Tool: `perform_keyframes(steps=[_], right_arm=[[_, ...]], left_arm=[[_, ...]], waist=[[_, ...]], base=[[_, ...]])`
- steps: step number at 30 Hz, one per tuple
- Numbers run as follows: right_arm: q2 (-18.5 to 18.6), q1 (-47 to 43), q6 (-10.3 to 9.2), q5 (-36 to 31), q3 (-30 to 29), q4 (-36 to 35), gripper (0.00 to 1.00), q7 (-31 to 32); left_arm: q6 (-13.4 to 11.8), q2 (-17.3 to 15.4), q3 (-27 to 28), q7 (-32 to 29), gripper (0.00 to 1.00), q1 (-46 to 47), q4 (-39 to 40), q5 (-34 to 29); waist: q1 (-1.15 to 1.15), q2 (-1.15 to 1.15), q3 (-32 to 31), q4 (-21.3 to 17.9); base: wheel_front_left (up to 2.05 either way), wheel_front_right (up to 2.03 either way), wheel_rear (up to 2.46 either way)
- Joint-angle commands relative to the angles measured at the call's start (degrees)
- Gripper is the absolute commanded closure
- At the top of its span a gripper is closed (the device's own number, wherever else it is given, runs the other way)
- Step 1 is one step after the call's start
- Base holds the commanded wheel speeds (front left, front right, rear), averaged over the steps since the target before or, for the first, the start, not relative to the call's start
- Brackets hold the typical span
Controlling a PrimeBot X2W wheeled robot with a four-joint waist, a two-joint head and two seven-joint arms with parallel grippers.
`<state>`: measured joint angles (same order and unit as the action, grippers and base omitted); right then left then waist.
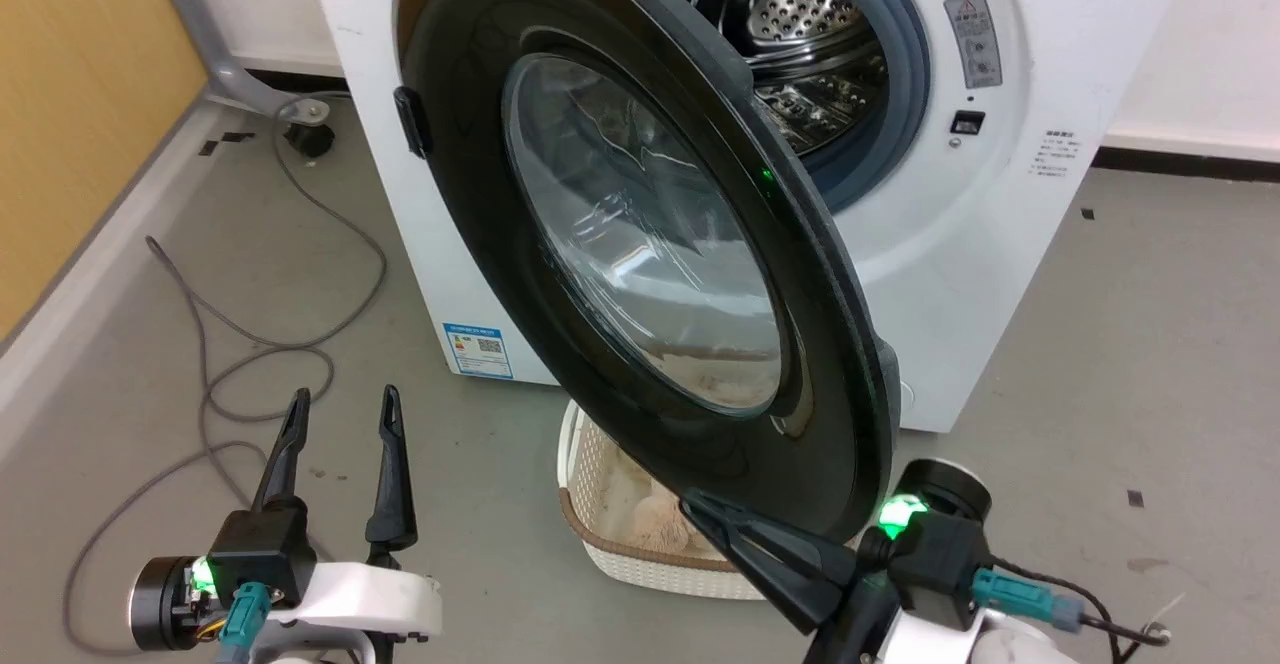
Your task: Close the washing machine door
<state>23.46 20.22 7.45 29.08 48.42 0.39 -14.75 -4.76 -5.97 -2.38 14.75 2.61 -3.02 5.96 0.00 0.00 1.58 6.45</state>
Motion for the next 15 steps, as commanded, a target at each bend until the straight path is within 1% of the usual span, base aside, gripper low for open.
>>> perform_keyframes(steps=[1,3,7,9,12,13,15], right_arm=[[0.4,0.2,0.03,-0.9,0.2,1.2,1.00,-0.2],[0.2,-0.3,0.03,-0.8,-0.6,3.4,1.00,-0.2],[-0.2,-0.9,0.03,0.0,-4.4,7.6,1.00,-0.3],[0.0,-0.8,0.03,-0.8,-6.0,9.5,1.00,-0.3],[-0.4,-0.7,0.03,-0.9,-8.7,11.1,1.00,-0.3],[-0.4,-0.7,0.03,-0.9,-8.7,11.1,1.00,-0.3],[-0.6,-0.3,0.03,-0.6,-11.0,11.6,1.00,-0.3]], left_arm=[[0.4,0.3,0.3,0.2,0.00,0.0,0.1,-0.6],[0.6,0.5,0.5,0.2,0.00,0.2,0.2,-1.0],[1.0,0.9,0.1,0.2,0.00,0.5,0.6,-2.0],[1.2,1.2,-0.2,0.2,0.00,0.9,0.5,-2.3],[1.3,1.5,-0.6,0.2,0.00,1.5,0.6,-2.6],[1.3,1.5,-0.6,0.2,0.00,1.5,0.6,-2.6],[1.4,1.8,-0.9,0.2,0.00,2.3,0.7,-3.0]], waist=[[0.00,0.00,0.4,-0.3],[0.00,0.00,0.8,-0.8],[0.00,0.00,1.7,-1.6],[0.00,0.00,2.3,-1.9],[0.00,0.00,3.2,-2.2],[0.00,0.00,3.2,-2.2],[0.00,0.00,4.4,-2.3]], base=[[0.00,0.00,0.00],[0.00,0.00,0.00],[0.00,0.00,0.00],[0.00,0.00,0.00],[0.00,0.00,0.00],[0.00,0.00,0.00],[0.00,0.00,0.00]])
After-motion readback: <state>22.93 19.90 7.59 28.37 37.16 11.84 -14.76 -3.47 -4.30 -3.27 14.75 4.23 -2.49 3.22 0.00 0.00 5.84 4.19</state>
